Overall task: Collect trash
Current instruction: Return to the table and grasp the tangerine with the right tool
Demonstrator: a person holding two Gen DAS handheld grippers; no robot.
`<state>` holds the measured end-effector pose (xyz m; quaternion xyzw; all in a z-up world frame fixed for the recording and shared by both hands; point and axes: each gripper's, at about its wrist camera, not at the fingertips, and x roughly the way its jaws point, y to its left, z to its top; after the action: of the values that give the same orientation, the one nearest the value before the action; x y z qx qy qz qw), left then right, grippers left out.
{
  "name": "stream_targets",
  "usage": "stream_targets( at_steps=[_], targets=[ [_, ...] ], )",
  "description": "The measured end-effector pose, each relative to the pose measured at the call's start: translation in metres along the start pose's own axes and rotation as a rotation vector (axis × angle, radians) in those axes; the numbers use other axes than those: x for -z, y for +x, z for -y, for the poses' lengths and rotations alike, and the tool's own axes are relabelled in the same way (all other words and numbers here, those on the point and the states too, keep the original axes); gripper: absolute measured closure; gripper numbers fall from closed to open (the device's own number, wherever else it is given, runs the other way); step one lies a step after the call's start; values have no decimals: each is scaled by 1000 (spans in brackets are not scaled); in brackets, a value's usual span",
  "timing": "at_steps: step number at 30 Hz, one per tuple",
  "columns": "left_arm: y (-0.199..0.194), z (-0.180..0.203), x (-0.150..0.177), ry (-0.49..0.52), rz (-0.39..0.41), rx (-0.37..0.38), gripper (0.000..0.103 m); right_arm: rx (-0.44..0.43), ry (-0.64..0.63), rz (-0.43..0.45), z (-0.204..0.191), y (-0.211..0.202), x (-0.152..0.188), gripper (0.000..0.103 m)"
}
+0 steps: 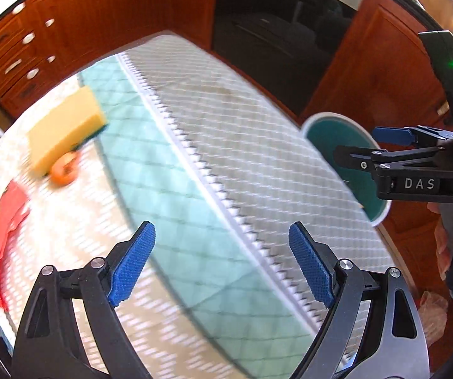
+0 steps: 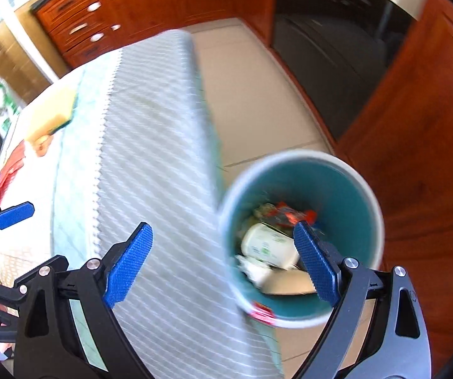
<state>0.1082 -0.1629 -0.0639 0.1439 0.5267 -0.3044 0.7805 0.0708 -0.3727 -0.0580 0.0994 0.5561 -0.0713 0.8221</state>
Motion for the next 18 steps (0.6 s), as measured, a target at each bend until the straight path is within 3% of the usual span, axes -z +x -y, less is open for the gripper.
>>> stream_targets(
  at_steps=[10, 18],
  targets=[
    [-35, -116, 30, -127, 25, -101, 16, -106, -172, -17, -138, 23, -46, 16],
    [-51, -192, 32, -185, 54, -146, 16, -145, -254, -32, -218, 41, -66, 16]
  ],
)
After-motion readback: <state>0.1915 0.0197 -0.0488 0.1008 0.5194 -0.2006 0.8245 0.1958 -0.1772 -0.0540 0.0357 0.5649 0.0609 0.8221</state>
